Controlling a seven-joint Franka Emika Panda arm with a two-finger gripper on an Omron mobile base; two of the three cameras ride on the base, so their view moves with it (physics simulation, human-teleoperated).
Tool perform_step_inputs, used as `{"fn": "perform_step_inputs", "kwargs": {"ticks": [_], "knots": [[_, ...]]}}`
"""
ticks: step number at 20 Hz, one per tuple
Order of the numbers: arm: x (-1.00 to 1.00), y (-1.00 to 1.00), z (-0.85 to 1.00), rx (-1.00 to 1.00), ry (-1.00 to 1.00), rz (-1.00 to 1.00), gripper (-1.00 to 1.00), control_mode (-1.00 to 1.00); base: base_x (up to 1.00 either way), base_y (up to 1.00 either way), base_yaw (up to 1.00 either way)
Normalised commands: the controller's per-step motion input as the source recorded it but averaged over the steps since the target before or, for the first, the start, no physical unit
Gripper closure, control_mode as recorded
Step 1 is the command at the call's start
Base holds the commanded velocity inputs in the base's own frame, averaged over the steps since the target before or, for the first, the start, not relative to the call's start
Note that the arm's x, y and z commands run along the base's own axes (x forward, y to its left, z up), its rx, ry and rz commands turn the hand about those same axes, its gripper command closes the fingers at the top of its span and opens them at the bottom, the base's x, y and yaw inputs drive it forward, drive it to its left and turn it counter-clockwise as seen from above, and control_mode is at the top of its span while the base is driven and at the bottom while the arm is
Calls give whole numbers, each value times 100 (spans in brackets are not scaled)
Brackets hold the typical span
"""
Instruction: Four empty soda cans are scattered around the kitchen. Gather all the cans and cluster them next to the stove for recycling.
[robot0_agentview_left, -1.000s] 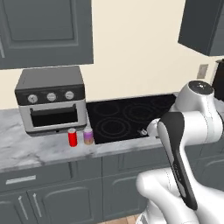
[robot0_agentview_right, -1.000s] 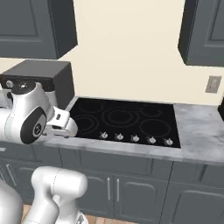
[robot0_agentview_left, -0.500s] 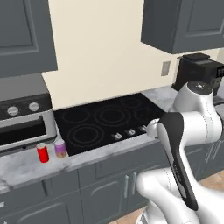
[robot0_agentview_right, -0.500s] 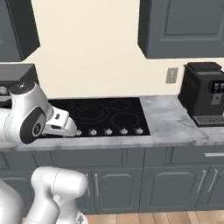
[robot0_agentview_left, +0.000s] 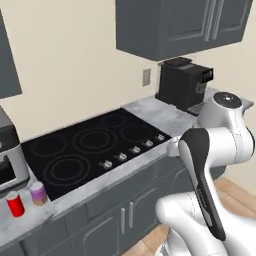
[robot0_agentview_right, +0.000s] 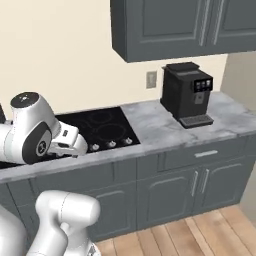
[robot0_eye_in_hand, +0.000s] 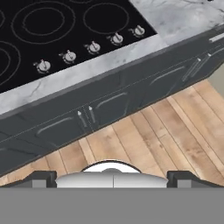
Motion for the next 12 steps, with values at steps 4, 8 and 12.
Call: {"fn": "perform_step_inputs", "kwargs": {"ticks": [4, 8, 12], "knots": [[0, 0, 0, 0, 0, 0, -100, 100, -2, -12, -44], [0, 0, 0, 0, 0, 0, -100, 100, 0, -6, -47], [0, 0, 0, 0, 0, 0, -100, 100, 0, -5, -48]]}}
